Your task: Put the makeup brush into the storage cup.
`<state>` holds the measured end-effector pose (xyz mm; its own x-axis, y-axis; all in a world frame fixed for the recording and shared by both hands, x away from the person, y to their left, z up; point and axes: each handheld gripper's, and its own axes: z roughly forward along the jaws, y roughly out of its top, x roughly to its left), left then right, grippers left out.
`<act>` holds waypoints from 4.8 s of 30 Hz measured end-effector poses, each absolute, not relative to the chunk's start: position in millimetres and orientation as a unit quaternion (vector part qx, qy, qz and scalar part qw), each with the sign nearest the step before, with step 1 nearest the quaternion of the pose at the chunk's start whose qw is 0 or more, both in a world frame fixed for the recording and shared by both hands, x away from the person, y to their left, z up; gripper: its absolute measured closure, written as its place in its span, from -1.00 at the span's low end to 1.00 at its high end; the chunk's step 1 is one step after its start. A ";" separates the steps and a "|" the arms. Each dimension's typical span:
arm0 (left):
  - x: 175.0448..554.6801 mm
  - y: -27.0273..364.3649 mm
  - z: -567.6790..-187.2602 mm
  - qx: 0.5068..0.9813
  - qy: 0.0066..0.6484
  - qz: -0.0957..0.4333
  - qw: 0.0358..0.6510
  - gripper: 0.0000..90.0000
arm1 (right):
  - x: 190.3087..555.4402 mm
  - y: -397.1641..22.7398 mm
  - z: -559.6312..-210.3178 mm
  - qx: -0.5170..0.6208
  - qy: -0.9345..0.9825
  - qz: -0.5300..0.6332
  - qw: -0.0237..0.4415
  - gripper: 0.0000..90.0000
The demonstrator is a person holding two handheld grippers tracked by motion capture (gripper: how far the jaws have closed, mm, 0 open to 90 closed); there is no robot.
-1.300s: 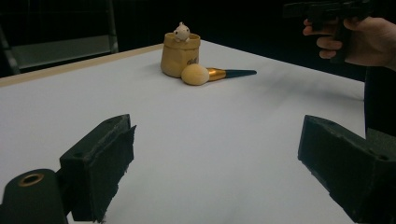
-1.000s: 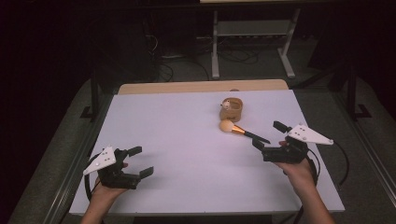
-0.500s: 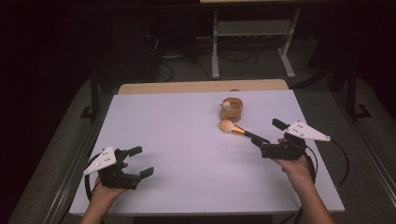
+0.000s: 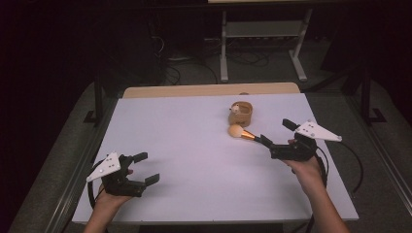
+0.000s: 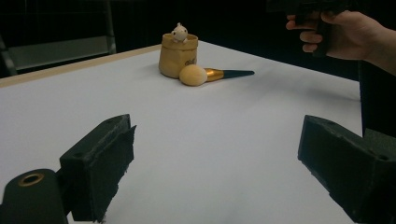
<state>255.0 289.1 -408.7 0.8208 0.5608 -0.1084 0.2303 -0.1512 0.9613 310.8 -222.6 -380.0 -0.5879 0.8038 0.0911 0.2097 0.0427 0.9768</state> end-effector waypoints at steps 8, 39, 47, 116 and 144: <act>255.2 289.1 -409.1 0.746 0.265 0.137 0.595 -0.78 | 314.6 -222.8 -380.0 0.378 0.672 0.583 0.255 -1.00; 255.3 289.5 -409.1 0.745 0.267 0.136 0.596 -0.78 | 336.0 -222.5 -376.8 0.386 0.660 0.590 0.259 -1.00; 255.4 289.9 -409.3 0.745 0.267 0.135 0.596 -0.78 | 342.4 -222.7 -380.1 0.392 0.658 0.589 0.258 -1.00; 256.0 290.3 -409.7 0.742 0.264 0.132 0.602 -0.78 | 404.6 -209.3 -358.1 0.396 0.654 0.588 0.265 -1.00; 255.3 289.1 -409.8 0.739 0.266 0.126 0.606 -0.78 | 421.1 -205.2 -352.4 0.392 0.664 0.582 0.257 -1.00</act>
<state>255.3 289.1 -409.8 0.8271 0.5454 -0.1361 0.2408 -0.1251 0.9625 421.1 -205.2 -352.4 -0.5604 0.8201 0.1157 0.2221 0.0142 0.9749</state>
